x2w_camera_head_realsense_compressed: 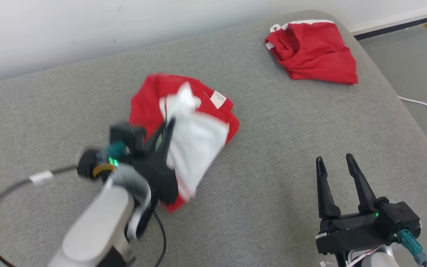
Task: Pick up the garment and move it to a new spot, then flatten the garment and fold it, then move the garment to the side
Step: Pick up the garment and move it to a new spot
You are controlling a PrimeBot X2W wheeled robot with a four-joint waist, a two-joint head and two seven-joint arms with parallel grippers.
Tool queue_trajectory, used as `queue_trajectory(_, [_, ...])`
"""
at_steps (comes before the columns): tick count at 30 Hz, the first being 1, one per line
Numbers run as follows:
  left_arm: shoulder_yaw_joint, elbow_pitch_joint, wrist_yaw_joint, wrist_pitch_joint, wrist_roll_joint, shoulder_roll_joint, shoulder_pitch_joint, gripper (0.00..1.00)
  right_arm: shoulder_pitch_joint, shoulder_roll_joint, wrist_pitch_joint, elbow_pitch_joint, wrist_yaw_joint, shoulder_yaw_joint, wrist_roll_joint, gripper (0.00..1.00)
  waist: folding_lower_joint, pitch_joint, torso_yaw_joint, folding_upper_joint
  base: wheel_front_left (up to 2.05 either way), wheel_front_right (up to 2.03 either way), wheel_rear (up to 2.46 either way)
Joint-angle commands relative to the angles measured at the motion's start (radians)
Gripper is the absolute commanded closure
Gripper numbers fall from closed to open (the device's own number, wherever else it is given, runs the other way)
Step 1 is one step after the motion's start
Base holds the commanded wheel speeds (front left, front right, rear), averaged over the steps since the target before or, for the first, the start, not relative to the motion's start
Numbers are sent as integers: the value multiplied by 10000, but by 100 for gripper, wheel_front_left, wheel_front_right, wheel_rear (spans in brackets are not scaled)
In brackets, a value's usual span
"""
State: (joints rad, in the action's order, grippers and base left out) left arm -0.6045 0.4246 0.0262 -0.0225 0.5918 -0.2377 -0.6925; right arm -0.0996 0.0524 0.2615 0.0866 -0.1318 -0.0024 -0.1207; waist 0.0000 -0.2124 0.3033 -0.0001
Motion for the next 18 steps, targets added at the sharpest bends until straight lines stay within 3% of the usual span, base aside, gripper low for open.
queue_trajectory(1, [-25, 208, -23, -77, 61, 85, 253, 100, -41, -40, 47, 8, 25, -6, 0, 0, 0, -20, -58, 1, 0, 0, 0])
queue_trajectory(2, [-82, 495, -54, -141, 44, 113, 355, 100, -58, -40, 45, 27, 25, -9, 15, 0, 0, -23, -94, 1, 0, 0, 0])
queue_trajectory(3, [-168, 776, -72, -171, -13, 138, 437, 89, -81, -41, 45, 47, 25, 6, 22, 0, 0, -24, -128, 1, 0, 0, 0])
queue_trajectory(4, [-377, 1270, -99, -262, -153, 235, 545, 0, -119, -40, 46, 92, 25, 34, 48, 0, 0, 1, -199, 1, 0, 0, 0])
queue_trajectory(11, [-188, 1318, -113, -1411, -122, 603, 125, 0, 42, -39, 46, 59, 25, -215, 155, 0, 0, 421, -736, 1, 0, 0, 0])
queue_trajectory(18, [56, 438, 318, -1955, -599, -162, 65, 0, 283, -38, 45, -100, 25, -427, 180, 0, 0, 844, -1546, 1, 0, 0, 0])
